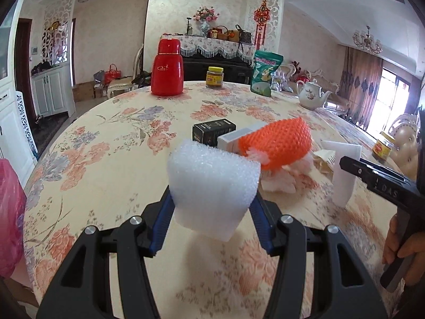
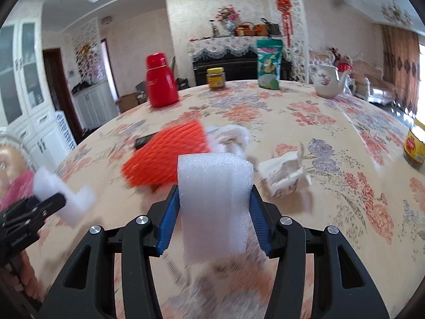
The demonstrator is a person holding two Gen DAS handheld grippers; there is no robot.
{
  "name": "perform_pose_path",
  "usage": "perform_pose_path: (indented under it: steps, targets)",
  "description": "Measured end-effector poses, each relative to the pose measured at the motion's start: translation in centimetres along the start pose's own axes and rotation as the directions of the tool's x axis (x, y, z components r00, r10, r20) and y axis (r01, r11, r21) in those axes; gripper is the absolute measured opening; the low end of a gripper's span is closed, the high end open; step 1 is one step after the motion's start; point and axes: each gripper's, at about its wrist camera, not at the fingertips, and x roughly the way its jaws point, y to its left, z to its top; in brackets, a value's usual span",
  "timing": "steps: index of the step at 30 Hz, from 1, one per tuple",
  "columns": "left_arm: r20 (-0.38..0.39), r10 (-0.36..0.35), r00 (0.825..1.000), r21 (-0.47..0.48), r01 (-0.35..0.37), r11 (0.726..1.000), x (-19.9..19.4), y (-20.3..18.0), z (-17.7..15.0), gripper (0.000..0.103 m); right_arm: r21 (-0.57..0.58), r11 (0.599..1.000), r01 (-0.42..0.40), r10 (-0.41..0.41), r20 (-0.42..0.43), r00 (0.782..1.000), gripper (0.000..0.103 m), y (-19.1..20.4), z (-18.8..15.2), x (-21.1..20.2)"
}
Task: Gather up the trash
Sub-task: 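Return to the table and grasp a foam block with each tool, then carry both foam blocks to the pink bin and release them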
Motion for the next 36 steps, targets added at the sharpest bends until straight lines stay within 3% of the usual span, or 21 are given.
perform_pose_path:
  steps: [9, 18, 31, 36]
  targets:
    - [-0.012, -0.004, 1.000, 0.011, 0.004, 1.000, -2.0, -0.1, -1.4, 0.054, -0.082, 0.996, -0.041, 0.042, 0.011, 0.999, 0.050, 4.0, -2.1, -4.1]
    - [-0.003, 0.005, 1.000, 0.034, -0.005, 0.999, -4.3, 0.3, -3.0, 0.054, -0.118, 0.989, -0.090, 0.091, 0.004, 0.996, 0.050, 6.8, -3.1, -5.5]
    - [0.065, 0.105, 0.992, 0.017, -0.106, 0.994, -9.4, 5.8, -3.5, 0.054, -0.198, 0.962, -0.190, 0.190, -0.022, 0.982, 0.050, 13.6, -3.3, -4.8]
    - [0.081, 0.140, 0.987, -0.040, -0.137, 0.990, -11.2, 9.1, -3.7, 0.054, -0.241, 0.939, -0.246, 0.243, -0.043, 0.969, 0.050, 17.0, -3.5, -4.2]
